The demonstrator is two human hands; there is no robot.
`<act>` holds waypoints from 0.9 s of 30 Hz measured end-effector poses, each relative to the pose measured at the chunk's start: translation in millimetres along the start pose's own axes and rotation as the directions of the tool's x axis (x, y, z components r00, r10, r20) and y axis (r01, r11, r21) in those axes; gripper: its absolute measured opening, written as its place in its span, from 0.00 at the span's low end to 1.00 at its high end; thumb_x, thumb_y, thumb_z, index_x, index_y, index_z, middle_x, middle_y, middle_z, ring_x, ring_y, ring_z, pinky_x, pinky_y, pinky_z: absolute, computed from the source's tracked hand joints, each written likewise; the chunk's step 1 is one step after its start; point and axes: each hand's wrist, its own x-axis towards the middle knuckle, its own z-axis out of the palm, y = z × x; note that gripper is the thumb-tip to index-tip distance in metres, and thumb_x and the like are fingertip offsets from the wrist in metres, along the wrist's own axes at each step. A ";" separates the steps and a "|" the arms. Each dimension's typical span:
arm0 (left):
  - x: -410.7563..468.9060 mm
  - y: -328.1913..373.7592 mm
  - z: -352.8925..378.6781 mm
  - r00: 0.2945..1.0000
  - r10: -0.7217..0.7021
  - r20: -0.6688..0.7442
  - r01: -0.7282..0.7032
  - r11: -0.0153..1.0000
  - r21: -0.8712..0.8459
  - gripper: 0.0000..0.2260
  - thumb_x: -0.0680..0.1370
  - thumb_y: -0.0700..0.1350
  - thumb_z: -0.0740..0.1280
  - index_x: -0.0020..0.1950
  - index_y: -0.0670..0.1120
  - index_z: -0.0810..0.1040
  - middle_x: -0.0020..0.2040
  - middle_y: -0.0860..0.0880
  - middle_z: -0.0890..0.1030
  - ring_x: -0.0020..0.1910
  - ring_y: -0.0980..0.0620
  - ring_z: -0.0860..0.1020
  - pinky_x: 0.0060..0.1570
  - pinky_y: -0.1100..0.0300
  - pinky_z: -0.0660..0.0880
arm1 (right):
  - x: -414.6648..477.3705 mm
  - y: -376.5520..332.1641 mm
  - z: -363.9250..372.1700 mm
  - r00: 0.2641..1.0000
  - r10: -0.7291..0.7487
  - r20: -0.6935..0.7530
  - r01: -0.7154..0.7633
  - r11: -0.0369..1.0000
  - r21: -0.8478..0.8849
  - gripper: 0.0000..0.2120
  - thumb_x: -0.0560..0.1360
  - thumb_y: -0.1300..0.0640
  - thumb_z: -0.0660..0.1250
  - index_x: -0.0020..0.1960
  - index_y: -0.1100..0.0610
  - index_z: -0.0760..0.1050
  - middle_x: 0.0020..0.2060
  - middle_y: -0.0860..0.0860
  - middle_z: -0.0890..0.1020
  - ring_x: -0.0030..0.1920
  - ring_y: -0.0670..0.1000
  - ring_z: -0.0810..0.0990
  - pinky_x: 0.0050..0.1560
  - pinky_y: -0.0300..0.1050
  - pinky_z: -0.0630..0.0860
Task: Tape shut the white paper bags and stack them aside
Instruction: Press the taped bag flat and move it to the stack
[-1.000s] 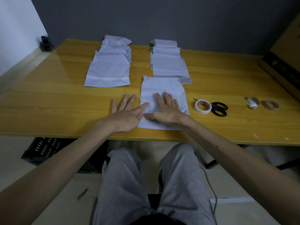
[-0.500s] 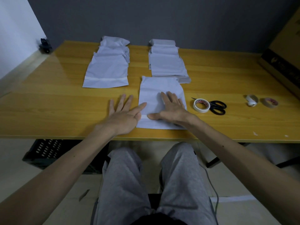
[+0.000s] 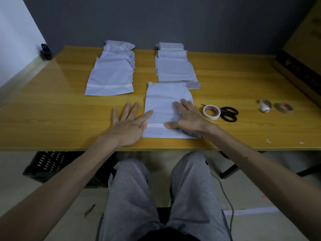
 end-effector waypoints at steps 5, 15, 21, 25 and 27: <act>1.8 -1.9 1.5 1.000 0.004 -0.012 -0.004 1.000 -0.003 0.20 0.84 0.55 0.41 0.75 0.68 0.41 0.78 0.52 0.34 0.73 0.50 0.27 0.70 0.40 0.28 | -5.7 10.0 -11.7 0.998 0.043 0.035 -0.044 0.999 0.026 0.47 0.71 0.37 0.68 0.79 0.50 0.44 0.78 0.50 0.40 0.76 0.51 0.35 0.75 0.50 0.40; 1.6 -1.5 2.2 1.000 0.001 -0.013 -0.001 1.000 0.000 0.20 0.84 0.55 0.41 0.75 0.68 0.41 0.78 0.51 0.34 0.73 0.50 0.27 0.70 0.41 0.30 | -11.7 28.7 -20.5 0.998 0.043 0.044 -0.045 0.999 0.027 0.46 0.71 0.39 0.69 0.78 0.49 0.45 0.78 0.49 0.41 0.77 0.50 0.37 0.74 0.51 0.43; 1.2 -3.1 1.4 1.000 0.025 0.001 -0.025 1.000 -0.017 0.21 0.84 0.55 0.41 0.75 0.68 0.42 0.78 0.52 0.33 0.73 0.51 0.26 0.70 0.42 0.29 | -18.6 30.7 -17.1 0.999 -0.013 -0.051 0.016 0.998 0.057 0.45 0.70 0.40 0.71 0.78 0.49 0.50 0.77 0.50 0.39 0.76 0.50 0.35 0.74 0.51 0.43; -1.0 -8.3 1.4 0.999 0.045 -0.002 -0.045 0.999 -0.020 0.20 0.83 0.56 0.41 0.75 0.67 0.42 0.77 0.52 0.32 0.72 0.53 0.25 0.71 0.42 0.29 | -18.0 22.5 -14.6 0.992 -0.083 -0.097 0.079 0.996 -0.042 0.43 0.72 0.42 0.70 0.78 0.49 0.50 0.77 0.50 0.39 0.76 0.50 0.35 0.76 0.52 0.41; -6.1 -12.3 -0.2 0.999 0.042 -0.001 -0.042 0.999 0.004 0.20 0.83 0.57 0.42 0.75 0.67 0.42 0.77 0.52 0.30 0.72 0.53 0.25 0.71 0.42 0.29 | -16.1 15.7 -12.9 0.985 -0.149 -0.093 0.144 0.988 -0.057 0.41 0.73 0.44 0.69 0.78 0.50 0.51 0.78 0.50 0.43 0.76 0.50 0.36 0.75 0.50 0.40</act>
